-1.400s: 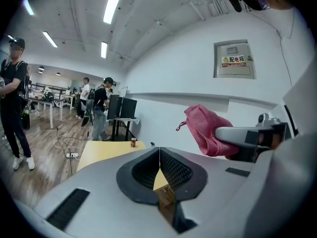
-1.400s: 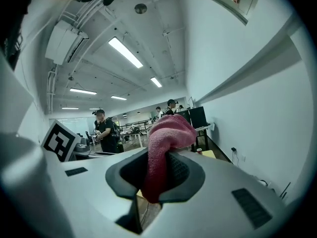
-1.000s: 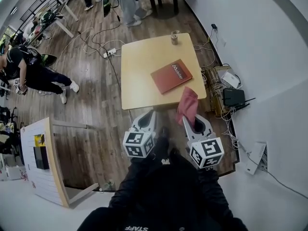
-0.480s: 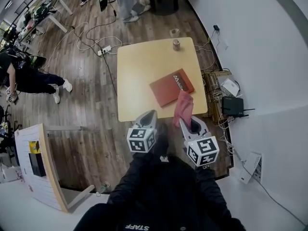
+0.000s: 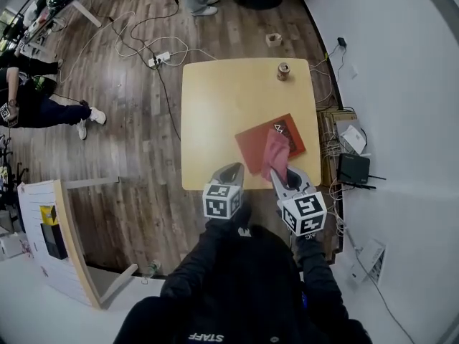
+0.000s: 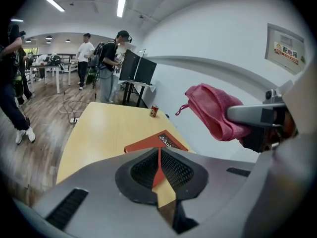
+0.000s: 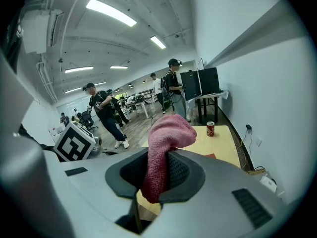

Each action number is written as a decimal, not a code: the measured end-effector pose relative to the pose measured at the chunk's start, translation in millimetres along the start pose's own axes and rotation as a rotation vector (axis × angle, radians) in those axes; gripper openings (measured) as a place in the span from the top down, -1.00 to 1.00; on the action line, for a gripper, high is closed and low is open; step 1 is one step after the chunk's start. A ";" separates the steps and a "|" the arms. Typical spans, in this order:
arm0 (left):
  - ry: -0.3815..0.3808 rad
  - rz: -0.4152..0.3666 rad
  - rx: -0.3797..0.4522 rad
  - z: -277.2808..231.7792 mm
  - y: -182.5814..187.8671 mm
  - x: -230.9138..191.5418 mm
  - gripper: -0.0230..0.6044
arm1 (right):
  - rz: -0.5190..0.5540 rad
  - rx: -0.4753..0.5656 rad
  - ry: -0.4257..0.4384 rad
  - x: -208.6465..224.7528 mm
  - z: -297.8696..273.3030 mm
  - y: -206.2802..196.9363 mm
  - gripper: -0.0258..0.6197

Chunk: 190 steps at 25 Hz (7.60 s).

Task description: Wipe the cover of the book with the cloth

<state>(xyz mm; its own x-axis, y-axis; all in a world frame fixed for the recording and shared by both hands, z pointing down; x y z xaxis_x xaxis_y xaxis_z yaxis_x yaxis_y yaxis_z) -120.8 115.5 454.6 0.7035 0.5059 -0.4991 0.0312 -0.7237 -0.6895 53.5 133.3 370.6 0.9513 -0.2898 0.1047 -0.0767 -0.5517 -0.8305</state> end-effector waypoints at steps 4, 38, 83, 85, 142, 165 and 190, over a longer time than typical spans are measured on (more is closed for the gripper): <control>-0.011 0.034 -0.064 -20.9 -8.2 -23.2 0.81 | 0.024 -0.045 0.016 2.9 -34.0 1.4 0.68; 0.064 0.437 -0.191 -126.2 -73.6 -94.0 0.61 | 0.232 -0.397 0.430 -7.1 -256.3 -72.9 0.68; 0.122 0.448 -0.214 -128.3 -73.9 -91.8 0.61 | 0.229 -0.467 0.151 161.3 -259.3 -84.3 0.68; 0.125 0.448 -0.214 -128.5 -73.7 -91.7 0.61 | 0.226 -0.467 0.135 170.4 -257.2 -83.5 0.68; 0.137 0.430 -0.225 -129.0 -73.6 -90.0 0.61 | 0.258 -0.499 0.330 110.4 -221.5 -120.7 0.68; 0.149 0.426 -0.232 -129.9 -72.7 -89.6 0.61 | 0.185 -0.395 0.215 174.0 -188.9 -92.0 0.68; 0.118 0.427 -0.239 -129.3 -69.8 -92.0 0.61 | 0.070 -0.489 0.382 33.8 -187.3 -154.5 0.68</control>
<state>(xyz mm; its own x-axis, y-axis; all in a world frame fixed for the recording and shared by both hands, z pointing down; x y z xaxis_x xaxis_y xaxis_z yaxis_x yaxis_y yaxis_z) -96.0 58.8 616.5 0.7638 0.0943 -0.6386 -0.1250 -0.9489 -0.2896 41.6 62.2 604.9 0.7721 -0.5477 0.3223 -0.3487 -0.7891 -0.5057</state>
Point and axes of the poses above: the fingertips, and each gripper's own axes: z backward along the fingers, x to its right, y out of its top, the point moved 8 cm from there along z, backward along the fingers, and after that the axes turned 14 degrees about -y, right-handed, at the moved point
